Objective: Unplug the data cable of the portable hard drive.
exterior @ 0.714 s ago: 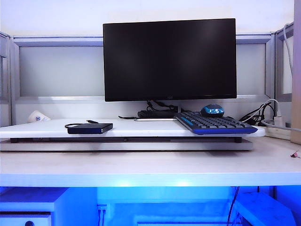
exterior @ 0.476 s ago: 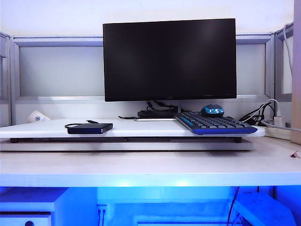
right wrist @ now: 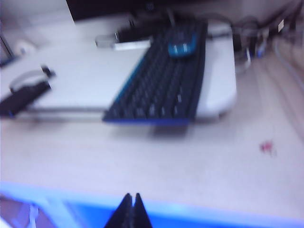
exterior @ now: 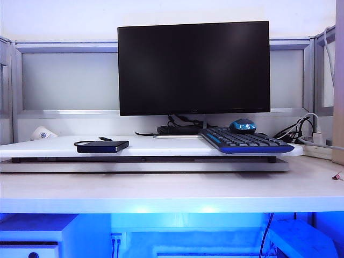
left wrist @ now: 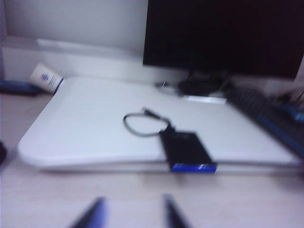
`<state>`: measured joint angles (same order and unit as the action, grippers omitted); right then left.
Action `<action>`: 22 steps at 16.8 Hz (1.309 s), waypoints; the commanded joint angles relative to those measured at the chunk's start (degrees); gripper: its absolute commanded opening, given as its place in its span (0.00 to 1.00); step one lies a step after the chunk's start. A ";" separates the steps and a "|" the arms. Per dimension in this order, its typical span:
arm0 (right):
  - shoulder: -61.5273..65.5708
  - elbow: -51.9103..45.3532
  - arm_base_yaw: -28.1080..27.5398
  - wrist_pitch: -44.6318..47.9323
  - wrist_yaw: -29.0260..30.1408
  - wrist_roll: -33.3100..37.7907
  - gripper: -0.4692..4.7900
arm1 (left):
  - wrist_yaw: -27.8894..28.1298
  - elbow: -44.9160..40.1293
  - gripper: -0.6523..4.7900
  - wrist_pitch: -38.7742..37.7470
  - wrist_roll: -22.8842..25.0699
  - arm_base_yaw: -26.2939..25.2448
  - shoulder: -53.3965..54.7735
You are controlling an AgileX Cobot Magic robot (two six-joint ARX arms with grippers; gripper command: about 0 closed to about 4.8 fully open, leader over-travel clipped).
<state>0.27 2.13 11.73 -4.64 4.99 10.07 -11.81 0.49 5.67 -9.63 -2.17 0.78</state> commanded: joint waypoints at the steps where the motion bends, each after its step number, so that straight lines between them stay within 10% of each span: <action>1: -0.20 0.39 0.04 4.83 0.35 0.66 0.10 | -4.11 0.13 0.57 7.28 -4.39 -0.02 0.02; 7: -0.20 0.39 0.04 10.03 0.72 12.70 0.42 | -6.38 4.46 0.68 7.74 -8.87 -0.02 0.04; 9: -0.20 0.39 0.04 15.19 0.72 14.40 0.43 | -6.21 5.20 0.85 7.78 -13.81 -0.02 0.04; 13: -0.20 2.84 0.04 15.30 0.22 14.38 0.60 | -6.23 5.88 0.86 10.45 -27.58 -0.02 0.04; 22: 1.03 8.57 0.04 9.94 -0.17 14.38 0.62 | -5.75 6.62 1.00 17.27 -50.01 -0.02 0.13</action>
<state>0.71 9.80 11.73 4.99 4.99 24.40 -17.80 6.17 21.47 -58.63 -2.17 0.80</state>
